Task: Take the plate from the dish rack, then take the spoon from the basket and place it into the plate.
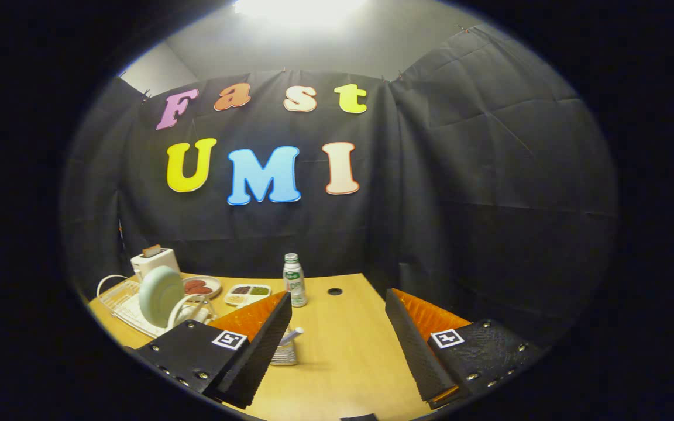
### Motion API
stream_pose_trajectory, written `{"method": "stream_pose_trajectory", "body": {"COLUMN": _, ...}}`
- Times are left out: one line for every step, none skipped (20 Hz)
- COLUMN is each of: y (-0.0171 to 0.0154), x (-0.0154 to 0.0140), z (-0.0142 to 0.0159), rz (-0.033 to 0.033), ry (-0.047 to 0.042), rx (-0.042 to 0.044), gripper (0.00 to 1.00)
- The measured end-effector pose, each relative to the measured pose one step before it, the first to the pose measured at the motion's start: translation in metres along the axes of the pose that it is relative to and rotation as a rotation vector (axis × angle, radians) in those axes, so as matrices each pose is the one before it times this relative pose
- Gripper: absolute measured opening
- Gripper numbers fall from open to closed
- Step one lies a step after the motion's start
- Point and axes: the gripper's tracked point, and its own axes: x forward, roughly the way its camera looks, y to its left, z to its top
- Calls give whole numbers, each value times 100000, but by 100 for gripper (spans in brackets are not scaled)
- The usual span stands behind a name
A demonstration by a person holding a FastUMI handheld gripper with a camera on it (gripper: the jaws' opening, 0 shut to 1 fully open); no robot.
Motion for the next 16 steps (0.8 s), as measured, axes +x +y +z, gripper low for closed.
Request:
{"method": "stream_pose_trajectory", "body": {"y": 2476, "x": -185, "z": 388, "rz": 3647, "ry": 470, "rx": 1143, "gripper": 99}}
{"method": "stream_pose_trajectory", "body": {"y": 2589, "x": 61, "z": 469, "rz": 3888, "ry": 131, "rx": 1084, "gripper": 99}}
{"method": "stream_pose_trajectory", "body": {"y": 2524, "x": 221, "z": 177, "rz": 3695, "ry": 568, "rx": 696, "gripper": 99}}
{"method": "stream_pose_trajectory", "body": {"y": 2404, "x": 423, "z": 122, "rz": 3263, "ry": 761, "rx": 221, "gripper": 99}}
{"method": "stream_pose_trajectory", "body": {"y": 2306, "x": 556, "z": -3, "rz": 2986, "ry": 573, "rx": 51, "gripper": 99}}
{"method": "stream_pose_trajectory", "body": {"y": 2193, "x": 749, "z": 59, "rz": 2603, "ry": 858, "rx": 173, "gripper": 99}}
{"method": "stream_pose_trajectory", "body": {"y": 2150, "x": 900, "z": -317, "rz": 2265, "ry": 1557, "rx": 567, "gripper": 99}}
{"method": "stream_pose_trajectory", "body": {"y": 1896, "x": 1071, "z": -288, "rz": 1730, "ry": 1804, "rx": 964, "gripper": 99}}
{"method": "stream_pose_trajectory", "body": {"y": 1673, "x": 1131, "z": -447, "rz": 1511, "ry": 1749, "rx": 945, "gripper": 98}}
{"method": "stream_pose_trajectory", "body": {"y": 1511, "x": 1224, "z": -252, "rz": 1249, "ry": 1479, "rx": 817, "gripper": 97}}
{"method": "stream_pose_trajectory", "body": {"y": 1396, "x": 1133, "z": -340, "rz": 1252, "ry": 1342, "rx": 819, "gripper": 98}}
{"method": "stream_pose_trajectory", "body": {"y": 1076, "x": 1181, "z": -319, "rz": 550, "ry": 1698, "rx": 848, "gripper": 98}}
{"method": "stream_pose_trajectory", "body": {"y": 787, "x": 1228, "z": -609, "rz": 298, "ry": 1550, "rx": 433, "gripper": 97}}
{"method": "stream_pose_trajectory", "body": {"y": 639, "x": 1109, "z": -423, "rz": 83, "ry": 1890, "rx": 792, "gripper": 97}}
{"method": "stream_pose_trajectory", "body": {"y": 699, "x": 1150, "z": -607, "rz": 450, "ry": 1720, "rx": 876, "gripper": 97}}
{"method": "stream_pose_trajectory", "body": {"y": 564, "x": 1200, "z": -564, "rz": 305, "ry": 1991, "rx": 1037, "gripper": 93}}
